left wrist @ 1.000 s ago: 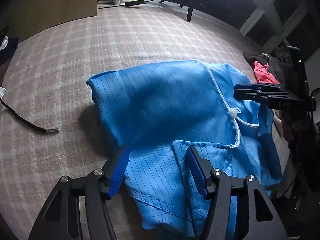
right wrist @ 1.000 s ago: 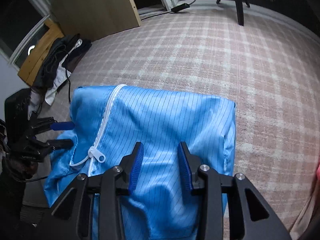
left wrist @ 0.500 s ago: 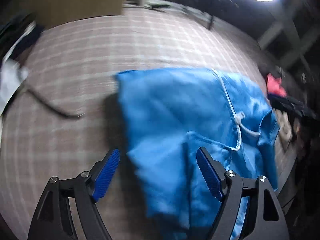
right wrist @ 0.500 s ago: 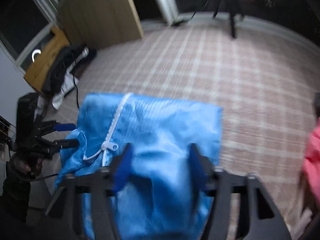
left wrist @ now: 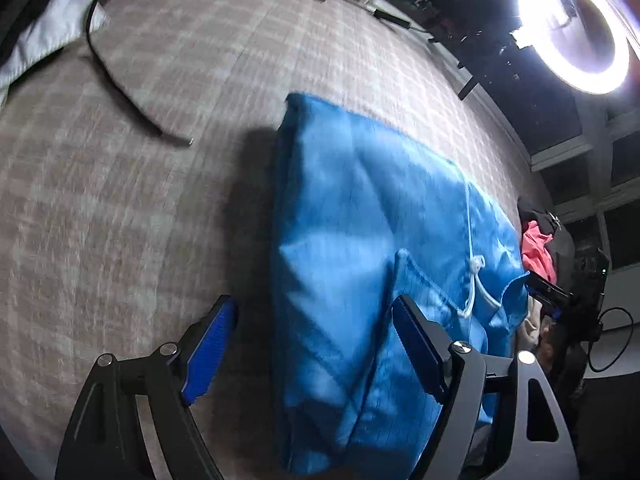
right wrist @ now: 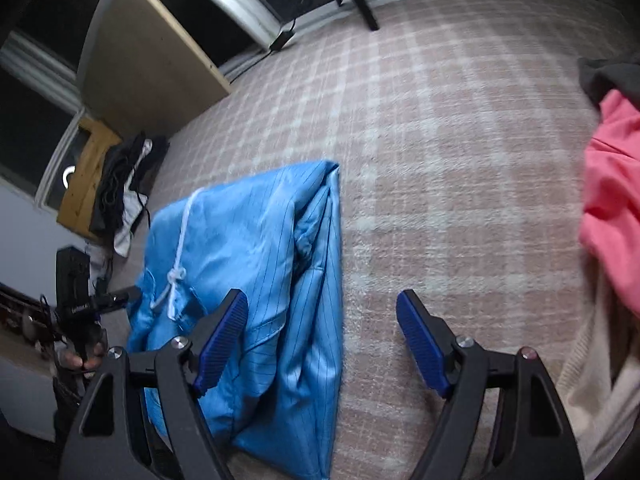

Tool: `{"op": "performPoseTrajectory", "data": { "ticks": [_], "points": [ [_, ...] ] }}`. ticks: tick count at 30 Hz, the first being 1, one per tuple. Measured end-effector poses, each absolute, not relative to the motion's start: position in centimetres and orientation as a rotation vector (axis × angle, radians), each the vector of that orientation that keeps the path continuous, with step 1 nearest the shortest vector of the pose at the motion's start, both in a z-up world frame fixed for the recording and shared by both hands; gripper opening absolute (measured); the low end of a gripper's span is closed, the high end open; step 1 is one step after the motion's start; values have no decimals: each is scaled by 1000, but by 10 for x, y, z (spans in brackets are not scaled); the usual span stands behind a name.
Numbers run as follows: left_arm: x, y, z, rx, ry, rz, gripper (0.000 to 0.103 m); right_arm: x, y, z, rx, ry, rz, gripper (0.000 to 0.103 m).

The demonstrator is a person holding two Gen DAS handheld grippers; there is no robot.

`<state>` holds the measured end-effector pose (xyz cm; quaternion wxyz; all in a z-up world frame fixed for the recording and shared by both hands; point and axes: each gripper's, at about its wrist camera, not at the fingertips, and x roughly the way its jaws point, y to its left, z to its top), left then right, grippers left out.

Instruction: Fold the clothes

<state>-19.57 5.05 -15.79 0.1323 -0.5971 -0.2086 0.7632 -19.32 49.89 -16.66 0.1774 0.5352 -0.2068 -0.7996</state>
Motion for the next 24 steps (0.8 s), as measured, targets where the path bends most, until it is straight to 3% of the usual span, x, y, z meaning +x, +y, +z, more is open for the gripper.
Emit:
{"op": "performPoseTrajectory", "data": {
  "ticks": [9, 15, 19, 24],
  "points": [
    [-205, 72, -158, -1764, -530, 2191, 78, -195, 489, -174, 1527, -662, -2182, 76],
    [-206, 81, -158, -1763, -498, 2196, 78, -189, 477, -176, 1549, -500, -2250, 80],
    [-206, 98, -156, -1761, -348, 2224, 76, -183, 460, -176, 1545, -322, -2290, 81],
    [-212, 127, -158, -1766, -203, 2241, 68, -169, 431, -179, 1465, -67, -2249, 76]
  ]
}}
